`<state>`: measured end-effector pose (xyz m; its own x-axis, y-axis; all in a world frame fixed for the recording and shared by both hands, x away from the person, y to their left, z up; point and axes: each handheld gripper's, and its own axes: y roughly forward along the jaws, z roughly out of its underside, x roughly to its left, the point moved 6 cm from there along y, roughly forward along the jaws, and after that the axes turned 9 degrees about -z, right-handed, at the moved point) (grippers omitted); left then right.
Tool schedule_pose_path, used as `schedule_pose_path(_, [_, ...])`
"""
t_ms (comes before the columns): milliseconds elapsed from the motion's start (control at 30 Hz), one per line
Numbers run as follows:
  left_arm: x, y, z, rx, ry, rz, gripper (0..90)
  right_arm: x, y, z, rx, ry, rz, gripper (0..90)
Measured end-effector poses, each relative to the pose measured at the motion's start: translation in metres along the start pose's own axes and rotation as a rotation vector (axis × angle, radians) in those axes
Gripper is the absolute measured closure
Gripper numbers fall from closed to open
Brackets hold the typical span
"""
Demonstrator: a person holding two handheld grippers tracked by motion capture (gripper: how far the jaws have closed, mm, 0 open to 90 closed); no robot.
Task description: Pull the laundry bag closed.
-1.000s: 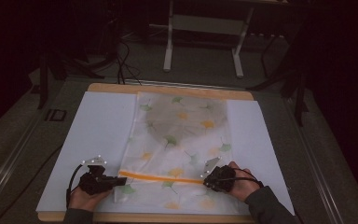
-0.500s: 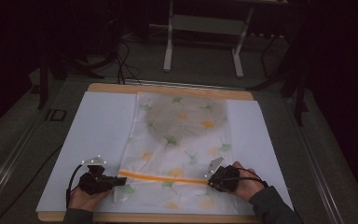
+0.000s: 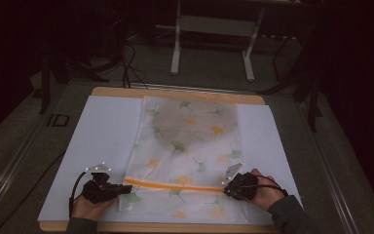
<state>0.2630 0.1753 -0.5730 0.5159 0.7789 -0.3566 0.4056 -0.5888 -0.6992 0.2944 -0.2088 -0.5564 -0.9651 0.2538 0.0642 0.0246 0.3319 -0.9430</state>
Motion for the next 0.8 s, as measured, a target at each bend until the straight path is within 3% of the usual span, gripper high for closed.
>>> schedule_pose_path(433, [0.0, 0.0, 0.0, 0.001, 0.001, 0.0, 88.6, -0.003, -0.011, 0.005, 0.011, -0.001, 0.002, 84.8])
schedule_pose_path(800, [0.0, 0.001, 0.0, 0.002, 0.003, -0.002, 88.5, -0.007, -0.017, 0.017, 0.004, 0.027, 0.007, 84.9])
